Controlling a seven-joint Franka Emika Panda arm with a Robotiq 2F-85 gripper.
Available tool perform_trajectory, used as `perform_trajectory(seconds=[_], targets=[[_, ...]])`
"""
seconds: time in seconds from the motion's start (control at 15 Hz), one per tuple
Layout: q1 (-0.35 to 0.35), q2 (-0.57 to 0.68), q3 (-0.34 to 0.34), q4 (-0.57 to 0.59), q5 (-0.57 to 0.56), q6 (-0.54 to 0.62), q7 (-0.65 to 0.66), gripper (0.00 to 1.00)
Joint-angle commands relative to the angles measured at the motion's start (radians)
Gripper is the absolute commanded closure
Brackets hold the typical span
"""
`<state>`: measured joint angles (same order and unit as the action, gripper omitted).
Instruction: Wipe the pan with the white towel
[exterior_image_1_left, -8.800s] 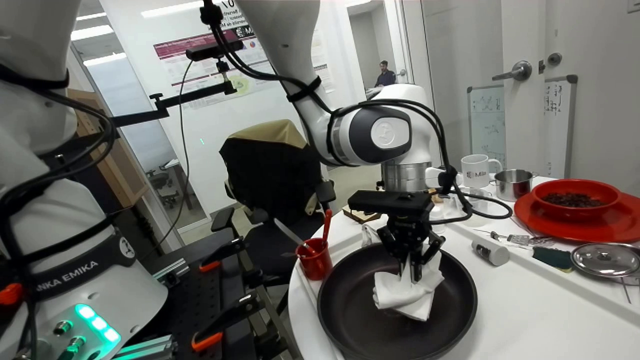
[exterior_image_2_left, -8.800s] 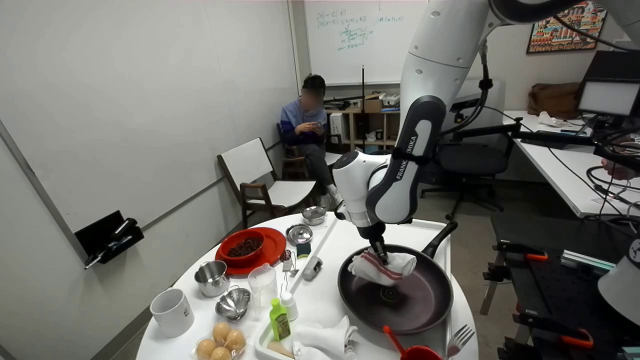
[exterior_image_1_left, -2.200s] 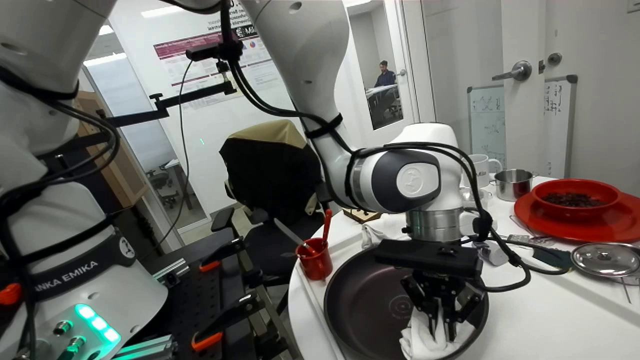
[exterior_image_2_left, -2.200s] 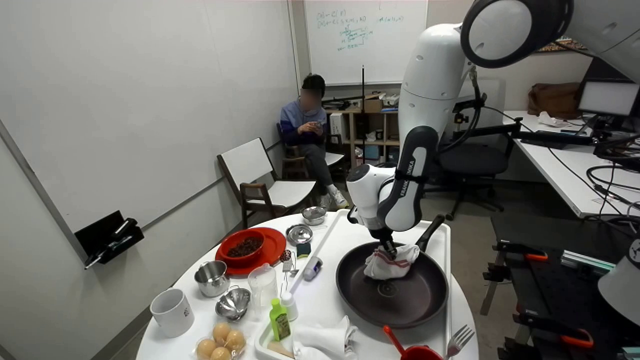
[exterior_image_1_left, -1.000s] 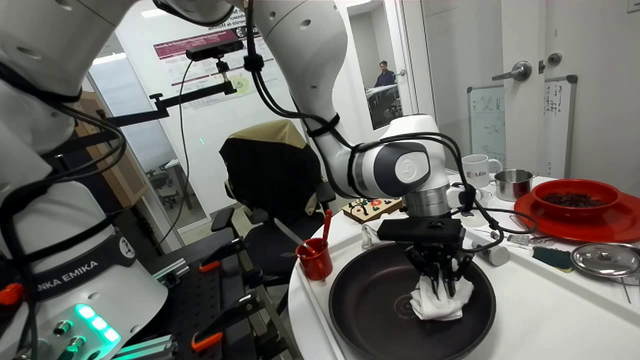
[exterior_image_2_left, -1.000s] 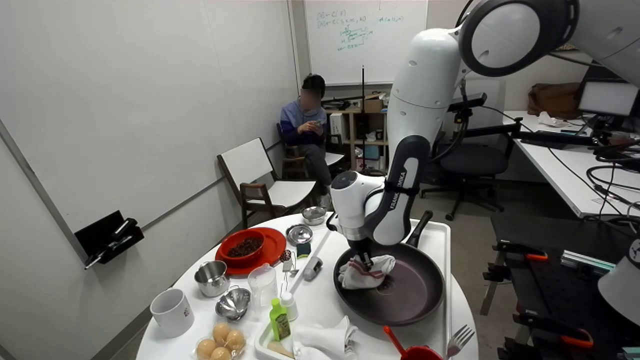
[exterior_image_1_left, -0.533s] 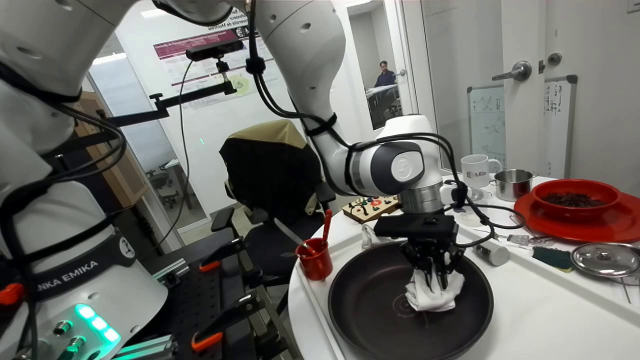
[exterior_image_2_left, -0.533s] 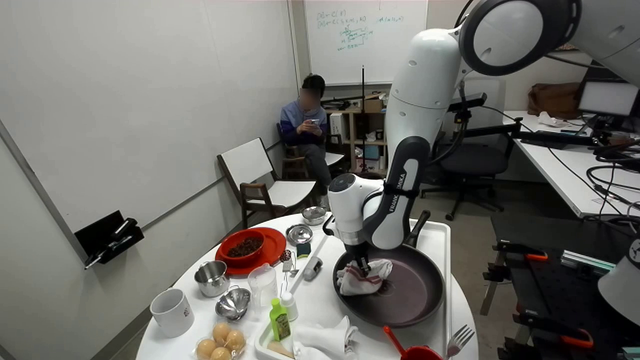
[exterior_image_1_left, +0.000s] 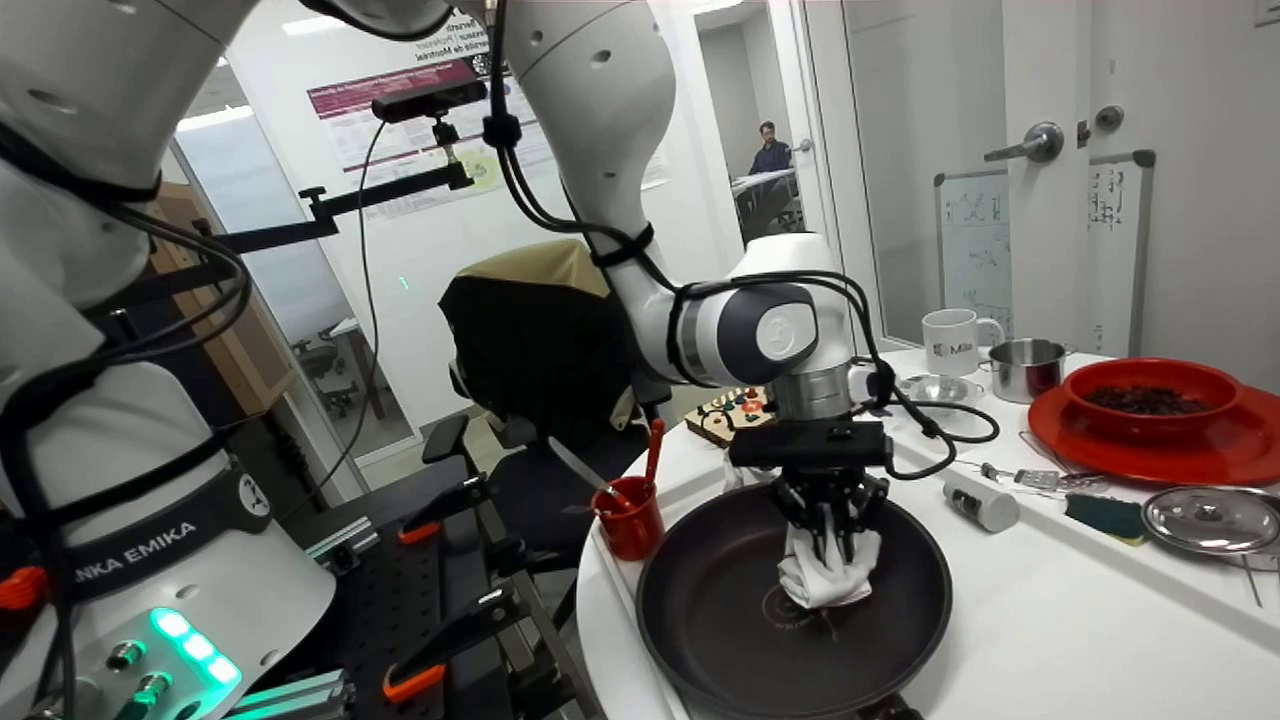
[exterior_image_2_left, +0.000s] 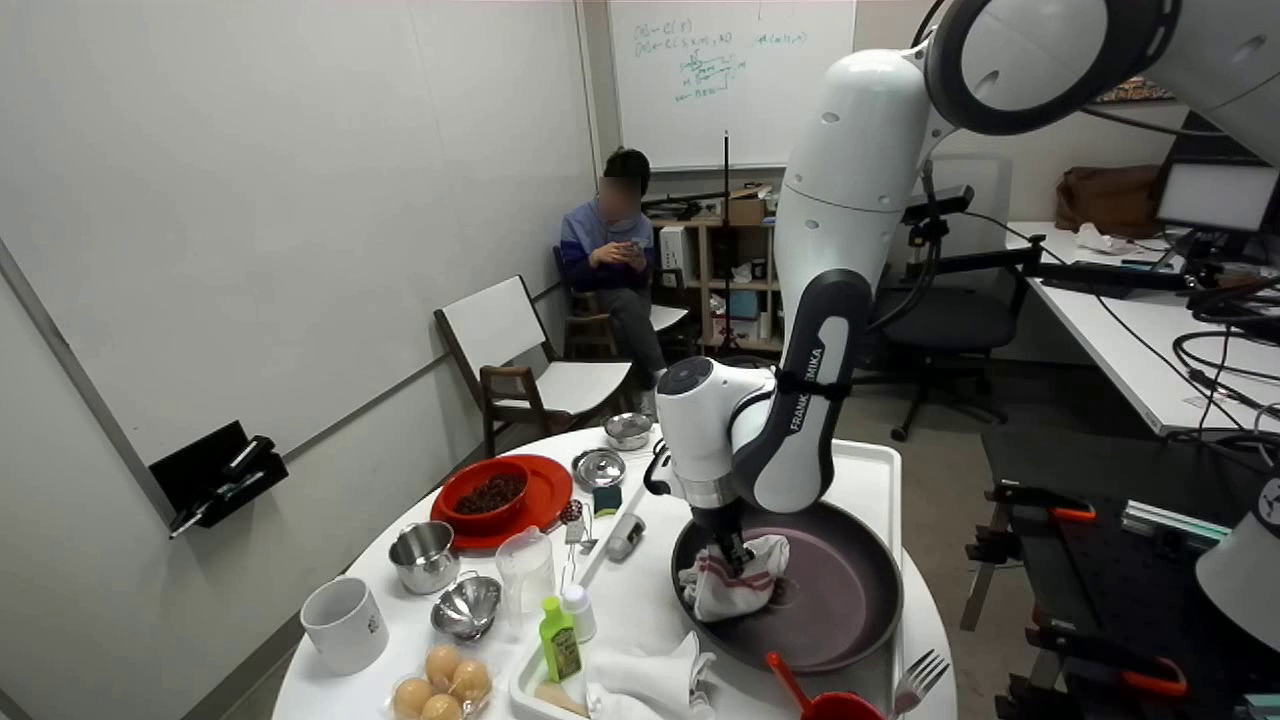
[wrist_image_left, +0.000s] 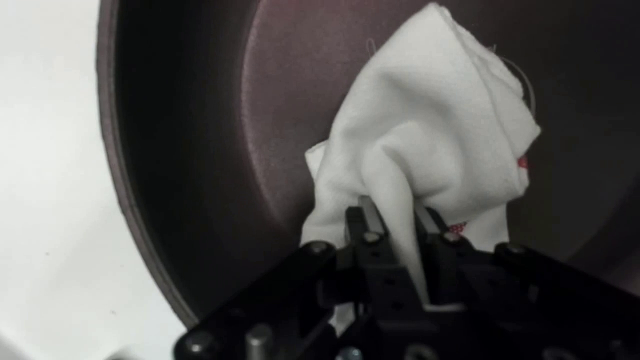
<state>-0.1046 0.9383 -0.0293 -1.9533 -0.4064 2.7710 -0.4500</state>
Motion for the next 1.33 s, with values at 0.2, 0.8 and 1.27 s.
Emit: perform_trajectory(seconds=[0.2,0.8,1.27], targets=[[-0.036,-0.074,0.041,-0.158,-0.034,0.016,-0.133,0.91],[-0.036,-0.104,0.024,-0.244,-0.036,-0.011,-0.25,0.91],[-0.007,-0.068,-0.062,-0.2,-0.061,-0.02,-0.241,0.91]])
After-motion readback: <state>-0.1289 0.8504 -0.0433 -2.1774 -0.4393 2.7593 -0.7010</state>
